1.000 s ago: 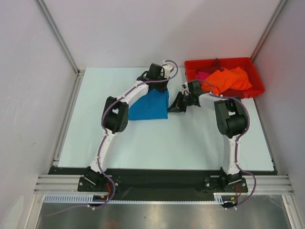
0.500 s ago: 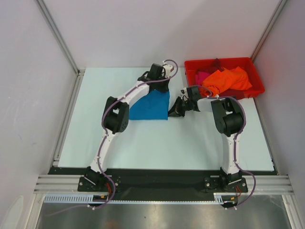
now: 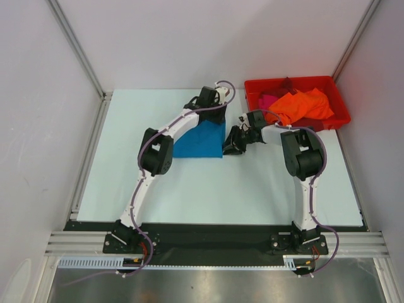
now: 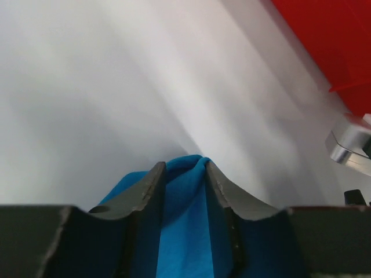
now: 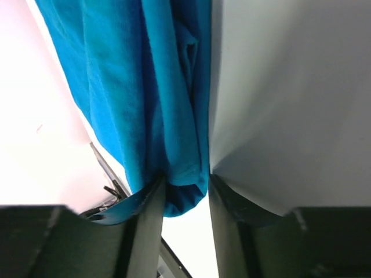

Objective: Fold and stack the t-shirts
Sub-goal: Neatly place the folded tshirt to the corner

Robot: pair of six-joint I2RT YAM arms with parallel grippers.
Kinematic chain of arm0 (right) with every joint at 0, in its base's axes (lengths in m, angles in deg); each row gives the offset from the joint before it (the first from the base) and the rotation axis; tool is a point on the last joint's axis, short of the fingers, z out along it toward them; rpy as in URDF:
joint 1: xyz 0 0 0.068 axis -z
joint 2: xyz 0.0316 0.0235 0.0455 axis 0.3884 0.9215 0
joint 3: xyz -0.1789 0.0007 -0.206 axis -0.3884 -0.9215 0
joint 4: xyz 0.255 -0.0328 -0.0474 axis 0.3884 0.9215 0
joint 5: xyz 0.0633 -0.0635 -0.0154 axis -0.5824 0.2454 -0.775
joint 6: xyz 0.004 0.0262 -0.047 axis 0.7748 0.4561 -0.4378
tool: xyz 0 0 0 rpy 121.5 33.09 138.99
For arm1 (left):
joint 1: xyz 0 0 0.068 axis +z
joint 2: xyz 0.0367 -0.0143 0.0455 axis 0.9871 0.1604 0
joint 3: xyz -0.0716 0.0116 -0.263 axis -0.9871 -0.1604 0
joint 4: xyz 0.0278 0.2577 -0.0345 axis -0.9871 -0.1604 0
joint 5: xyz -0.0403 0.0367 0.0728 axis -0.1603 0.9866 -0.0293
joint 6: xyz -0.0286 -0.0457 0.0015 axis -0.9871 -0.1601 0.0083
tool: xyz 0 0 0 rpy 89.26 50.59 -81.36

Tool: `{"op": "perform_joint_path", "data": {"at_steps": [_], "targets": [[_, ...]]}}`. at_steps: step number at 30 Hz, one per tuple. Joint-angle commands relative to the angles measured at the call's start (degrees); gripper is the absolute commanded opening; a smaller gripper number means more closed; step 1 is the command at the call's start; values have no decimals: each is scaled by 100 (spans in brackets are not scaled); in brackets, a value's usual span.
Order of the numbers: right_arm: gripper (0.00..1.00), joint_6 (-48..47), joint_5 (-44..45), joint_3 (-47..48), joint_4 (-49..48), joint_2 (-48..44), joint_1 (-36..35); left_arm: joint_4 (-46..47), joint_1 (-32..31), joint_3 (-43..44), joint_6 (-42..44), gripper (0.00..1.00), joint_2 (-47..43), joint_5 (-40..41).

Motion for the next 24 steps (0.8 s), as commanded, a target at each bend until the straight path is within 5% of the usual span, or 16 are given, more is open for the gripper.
{"op": "perform_joint_path", "data": {"at_steps": [1, 4, 12, 17, 24], "targets": [[43, -317, 352, 317, 616, -100, 34, 392, 113, 367, -202, 39, -239, 98], [47, -511, 590, 598, 1073, -293, 69, 217, 209, 402, -412, 54, -625, 598], [48, -897, 1504, 1388, 2435, -768, 315, -161, 728, -44, -1151, 74, -1856, 82], [48, -1162, 1672, 2627, 3050, -224, 333, -189, 1017, -1219, -1160, 70, -2498, -120], [44, -634, 1251, 2910, 2332, 225, 271, 40, 1369, -2312, -1152, 59, -2956, -701]]}}
